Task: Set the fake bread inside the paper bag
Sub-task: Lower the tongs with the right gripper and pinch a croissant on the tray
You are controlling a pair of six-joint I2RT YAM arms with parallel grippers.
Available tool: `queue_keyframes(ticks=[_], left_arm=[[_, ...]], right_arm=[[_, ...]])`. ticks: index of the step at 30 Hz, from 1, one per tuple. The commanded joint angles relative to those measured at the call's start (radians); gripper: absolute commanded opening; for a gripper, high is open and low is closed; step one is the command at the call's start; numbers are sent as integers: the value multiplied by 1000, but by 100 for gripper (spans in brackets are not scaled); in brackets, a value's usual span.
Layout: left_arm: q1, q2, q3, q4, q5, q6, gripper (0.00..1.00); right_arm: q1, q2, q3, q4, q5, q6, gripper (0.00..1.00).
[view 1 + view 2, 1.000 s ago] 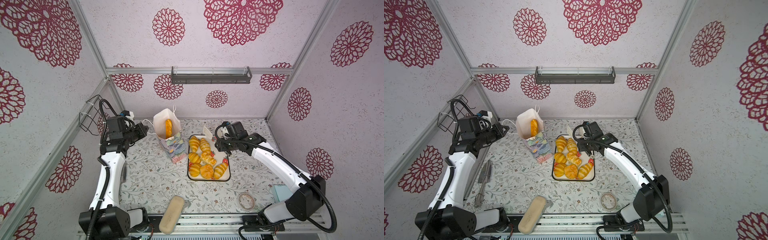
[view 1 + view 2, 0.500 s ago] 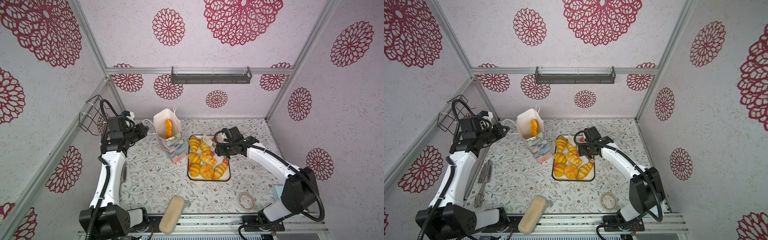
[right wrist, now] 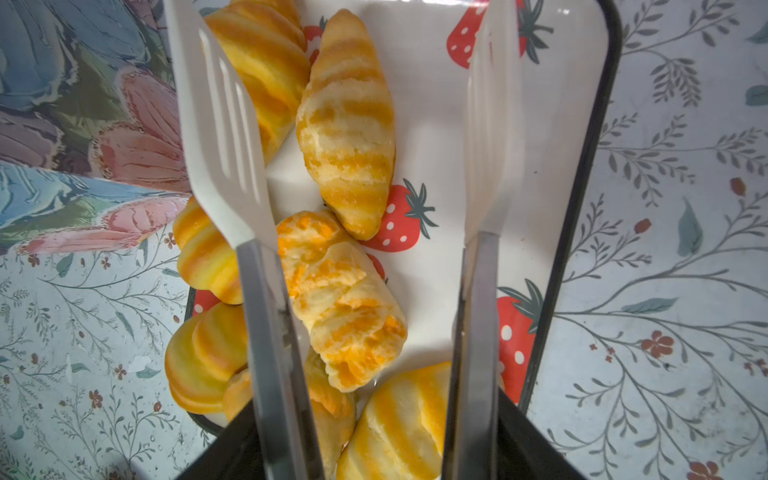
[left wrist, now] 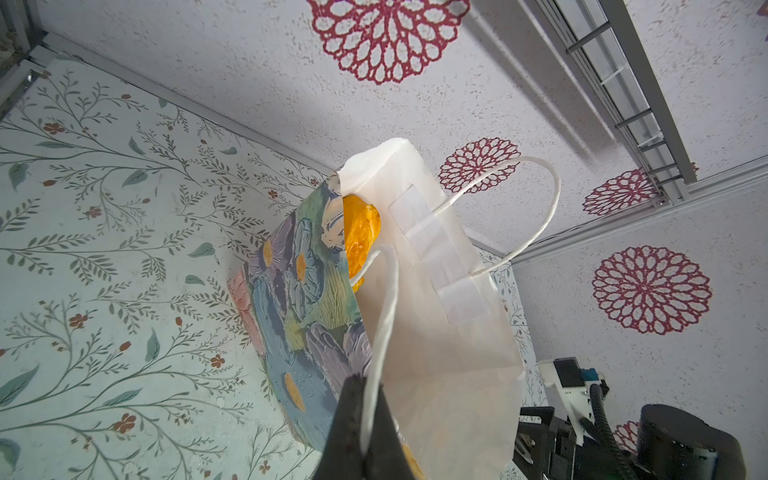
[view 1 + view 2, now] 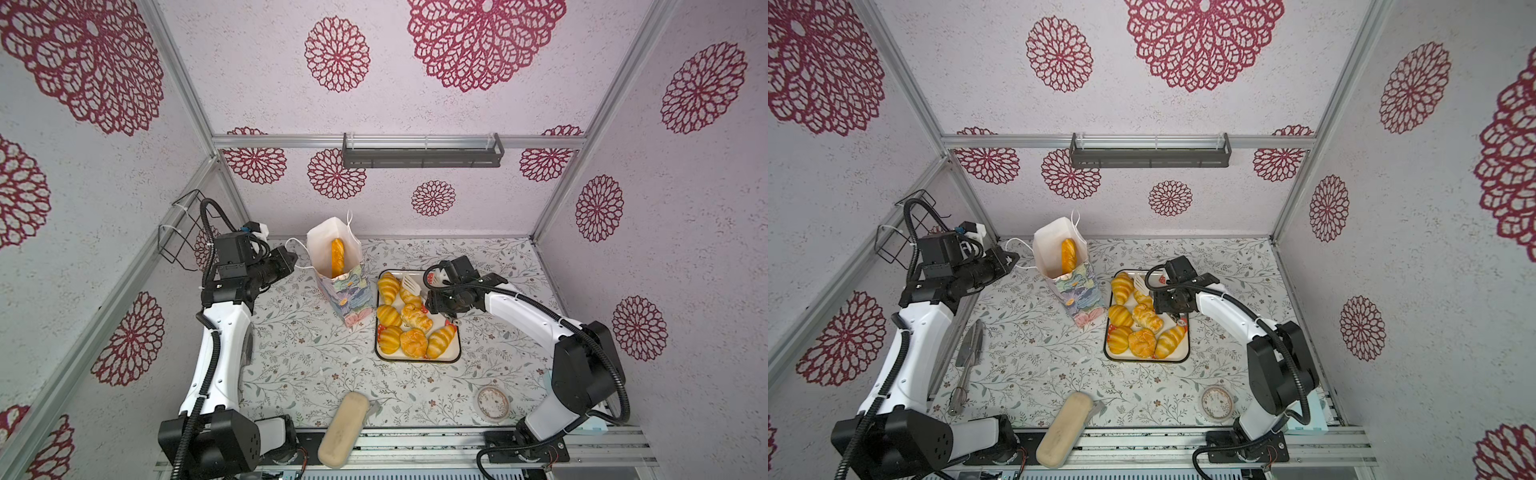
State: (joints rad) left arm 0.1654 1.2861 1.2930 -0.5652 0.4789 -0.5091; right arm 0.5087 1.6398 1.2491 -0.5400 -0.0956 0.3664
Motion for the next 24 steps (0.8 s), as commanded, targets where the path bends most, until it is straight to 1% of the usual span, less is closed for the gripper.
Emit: queue_keyframes(ticks=[1,16,24], left_arm=[[-1,7,-3,-2,-5,0,0],[0,12,-3,-3,-8,0,0],[0,13,-3,-4,-8,0,0]], right_arm=[[-5,-6,3,38,-22,23,69],[-2,56,-7,84,-61,37,59],[5,84,0,95,-73,37,57]])
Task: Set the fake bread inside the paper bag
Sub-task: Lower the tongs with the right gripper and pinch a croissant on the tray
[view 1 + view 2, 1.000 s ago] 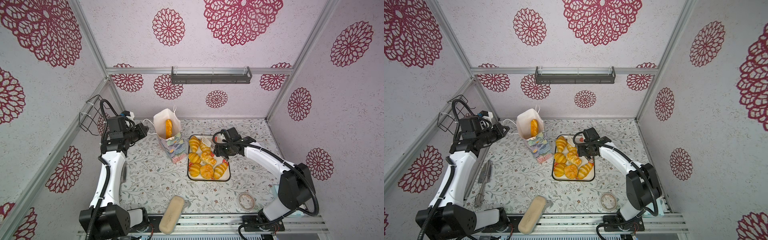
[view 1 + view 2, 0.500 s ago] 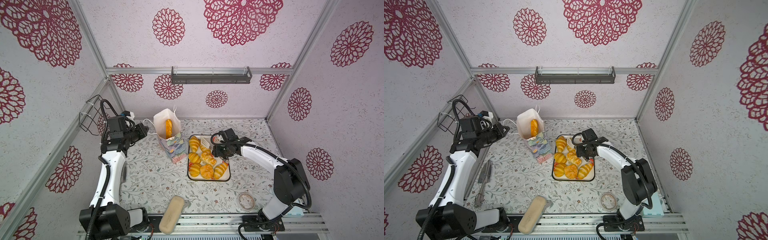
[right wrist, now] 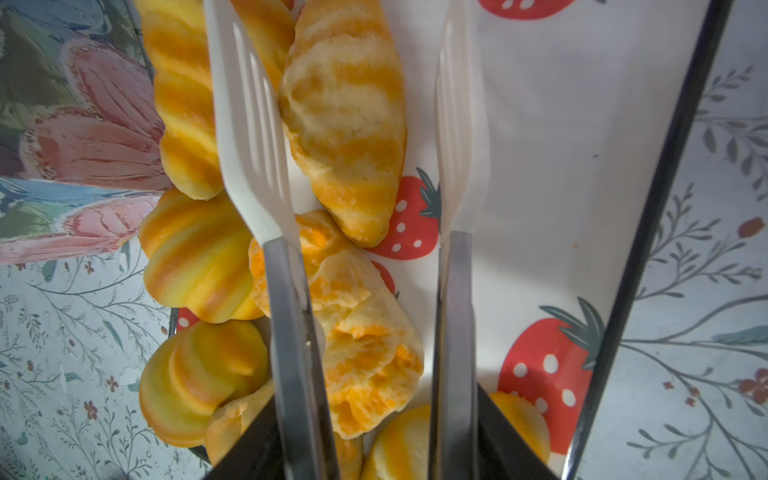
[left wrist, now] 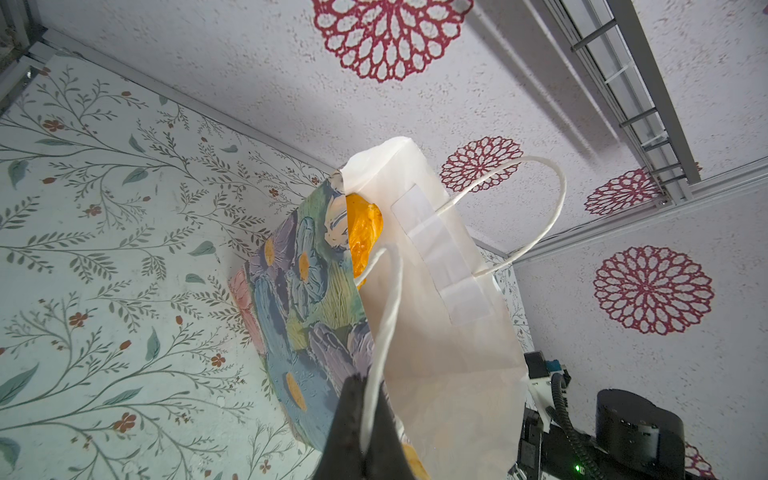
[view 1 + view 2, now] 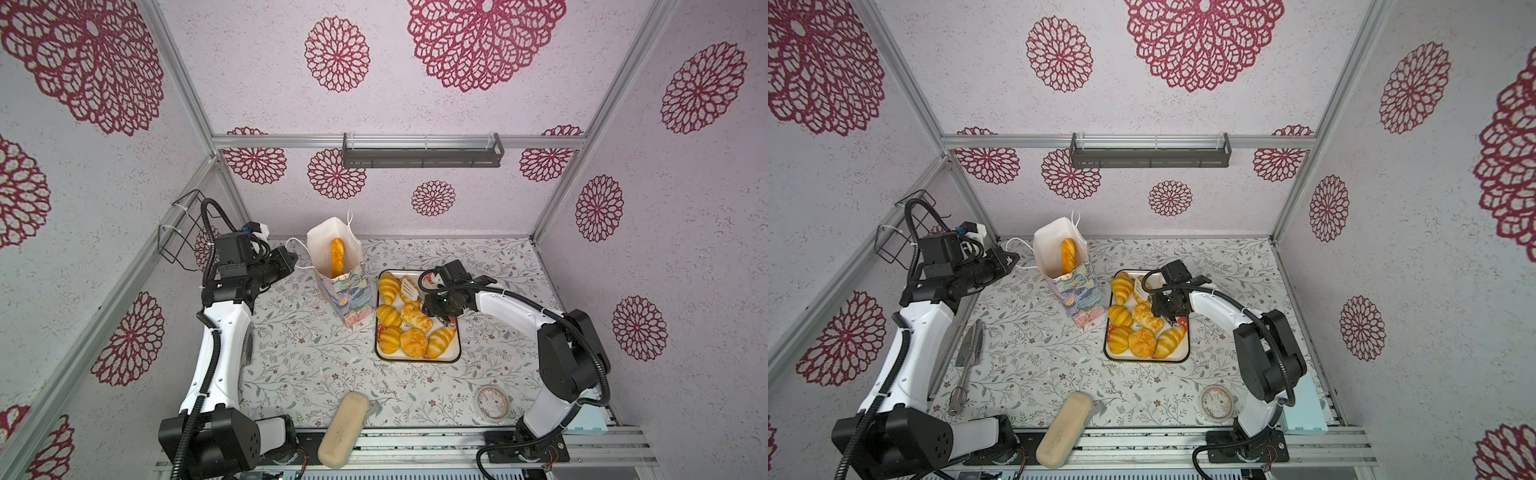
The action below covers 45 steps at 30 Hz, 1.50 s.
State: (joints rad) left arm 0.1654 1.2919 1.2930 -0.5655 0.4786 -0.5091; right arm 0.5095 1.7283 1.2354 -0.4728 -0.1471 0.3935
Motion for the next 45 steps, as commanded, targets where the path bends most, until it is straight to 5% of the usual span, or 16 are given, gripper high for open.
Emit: queue_keyframes(ticks=[1,45], left_arm=[[0,7,-3,-3,-7,0,0],[-1,14,-6,4,3,-7,0]], right_arm=[[5,-3,13,30,-23,11,57],[-19,-118,12,-42,71,-25,38]])
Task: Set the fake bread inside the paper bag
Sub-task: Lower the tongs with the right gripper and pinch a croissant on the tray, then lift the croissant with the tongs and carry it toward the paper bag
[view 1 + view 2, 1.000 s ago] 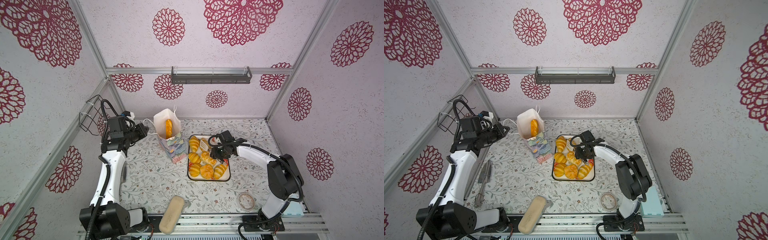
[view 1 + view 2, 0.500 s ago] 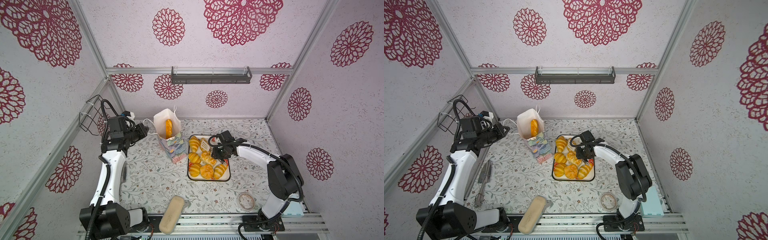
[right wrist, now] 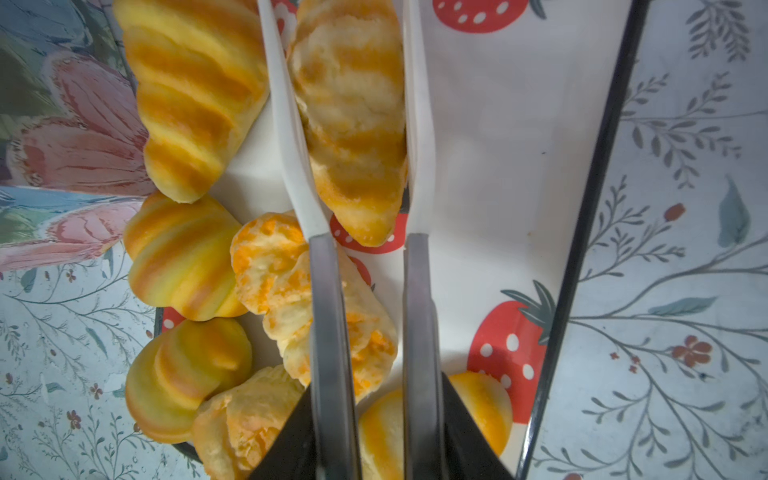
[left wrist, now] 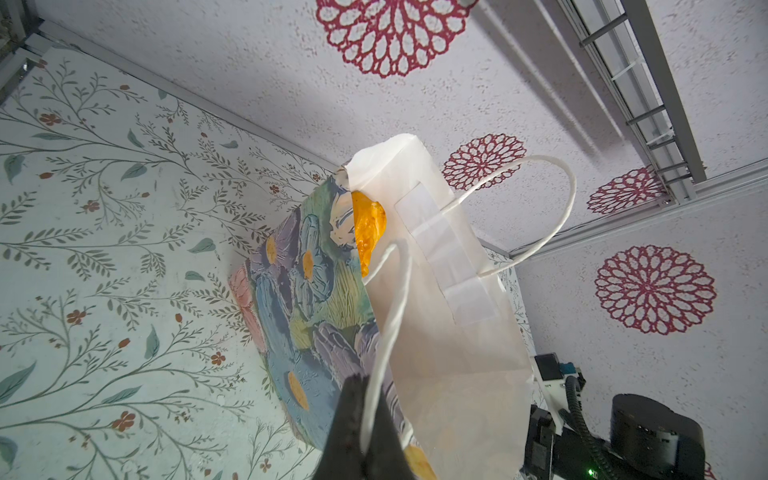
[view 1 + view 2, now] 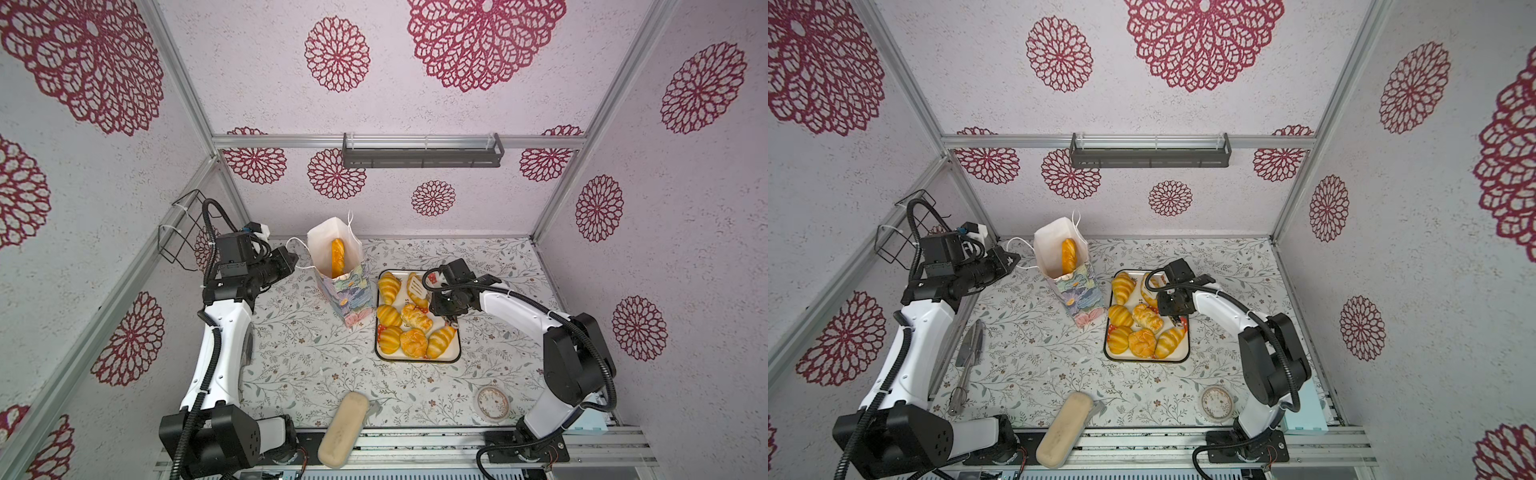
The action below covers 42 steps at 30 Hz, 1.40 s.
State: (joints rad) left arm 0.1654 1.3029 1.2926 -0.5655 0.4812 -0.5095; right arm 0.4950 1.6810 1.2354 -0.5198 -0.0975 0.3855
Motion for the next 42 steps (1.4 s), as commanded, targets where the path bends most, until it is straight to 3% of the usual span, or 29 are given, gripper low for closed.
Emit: queue_keyframes(ticks=[1,25,42], left_arm=[[-1,2,-7,4,2,-6,0],[0,4,-6,1,-6,-4,0],[0,7,-4,0,-7,-4,0]], right_arm=[[-5,-79,10,4,23,-17,37],[3,-236,85,-40,3,1,31],[118,-257,285,-81,10,-12,31]])
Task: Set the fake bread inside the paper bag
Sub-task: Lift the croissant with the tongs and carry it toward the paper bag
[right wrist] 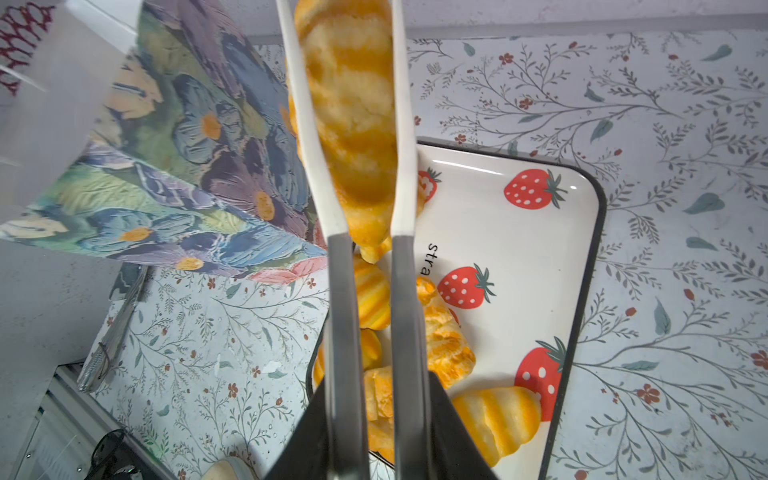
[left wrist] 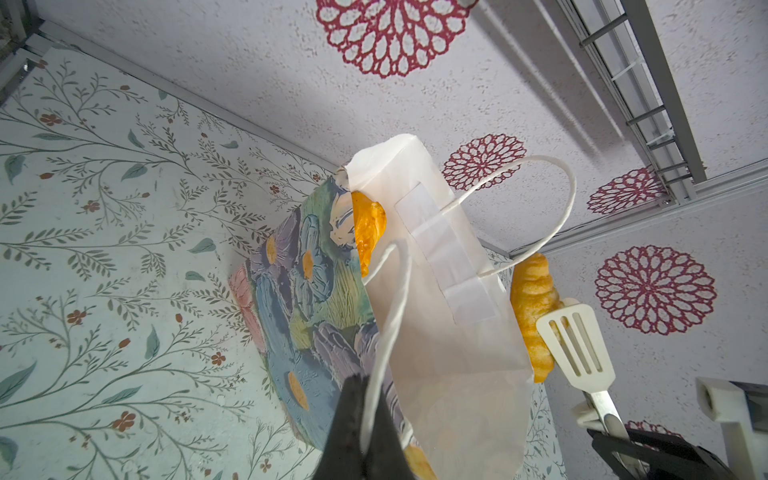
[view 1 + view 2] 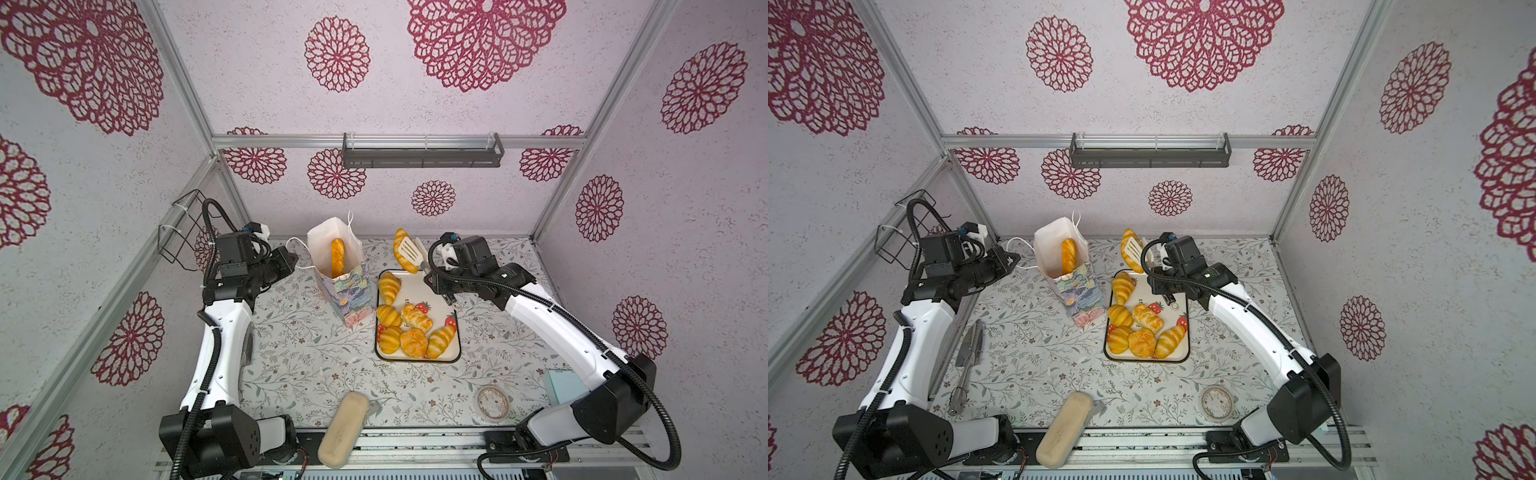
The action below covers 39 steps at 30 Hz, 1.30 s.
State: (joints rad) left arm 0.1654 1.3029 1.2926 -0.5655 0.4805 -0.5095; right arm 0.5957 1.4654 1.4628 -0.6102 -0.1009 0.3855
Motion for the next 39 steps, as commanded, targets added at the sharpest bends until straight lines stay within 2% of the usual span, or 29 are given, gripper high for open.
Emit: queue_keyframes(ticks=[1,24,39], left_arm=[[0,7,-6,1,-6,-3,0],[0,6,-4,-1,-7,-2,0],[-1,8,-7,-1,-9,0,0]], right_arm=[[23,-41,67,9,15,-11,31],[145,25,282,-11,-7,-33,30],[223,186,510,-44,-24,-67,30]])
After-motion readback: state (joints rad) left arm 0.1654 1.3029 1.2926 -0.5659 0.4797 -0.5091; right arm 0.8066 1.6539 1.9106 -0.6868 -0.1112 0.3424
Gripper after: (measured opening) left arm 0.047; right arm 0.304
